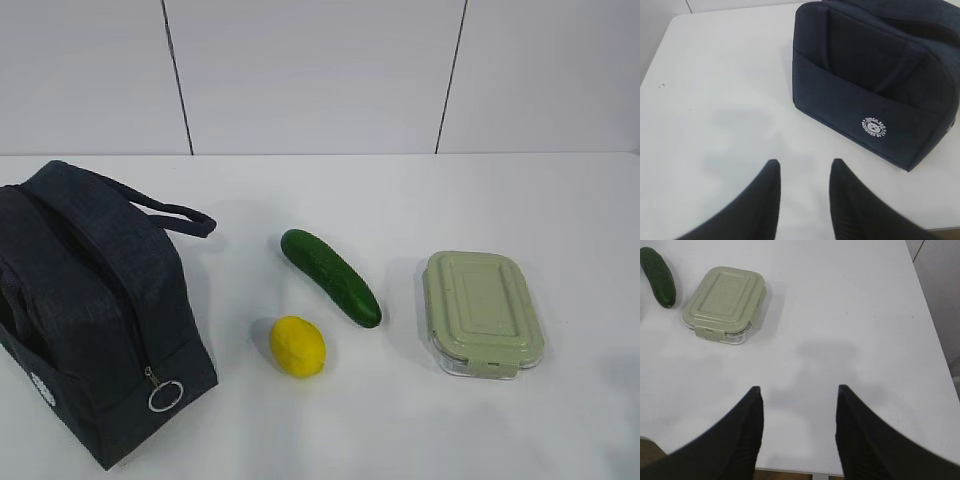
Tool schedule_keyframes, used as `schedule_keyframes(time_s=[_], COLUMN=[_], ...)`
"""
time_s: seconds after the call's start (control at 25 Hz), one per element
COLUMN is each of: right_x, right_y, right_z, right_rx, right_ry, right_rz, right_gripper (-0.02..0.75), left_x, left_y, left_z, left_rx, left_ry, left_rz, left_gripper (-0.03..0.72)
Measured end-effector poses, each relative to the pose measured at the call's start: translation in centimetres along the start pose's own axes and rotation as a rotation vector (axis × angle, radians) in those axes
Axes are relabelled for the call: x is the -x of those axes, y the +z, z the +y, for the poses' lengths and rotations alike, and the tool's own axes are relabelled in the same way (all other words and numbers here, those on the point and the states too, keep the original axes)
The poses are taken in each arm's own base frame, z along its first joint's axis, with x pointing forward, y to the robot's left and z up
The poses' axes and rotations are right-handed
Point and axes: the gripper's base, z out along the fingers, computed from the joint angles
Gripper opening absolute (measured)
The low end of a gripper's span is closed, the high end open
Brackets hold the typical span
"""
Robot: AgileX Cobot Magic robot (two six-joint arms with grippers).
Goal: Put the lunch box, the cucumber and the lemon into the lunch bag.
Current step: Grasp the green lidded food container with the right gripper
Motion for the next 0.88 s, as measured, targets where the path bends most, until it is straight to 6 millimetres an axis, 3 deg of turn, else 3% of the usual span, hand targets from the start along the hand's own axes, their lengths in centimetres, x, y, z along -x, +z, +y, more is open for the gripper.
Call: schedule_keyframes(time_s=[0.88], right_x=[0.0], right_y=[0.0], right_z=[0.0], right_rx=[0.0], right_ry=[0.0], right_rz=[0.0], right_gripper=[0.366], left_x=[0.0], left_y=[0.0], left_z=[0.0], left_rx=[0.0], left_ry=[0.0], left_rz=[0.0], left_gripper=[0.242])
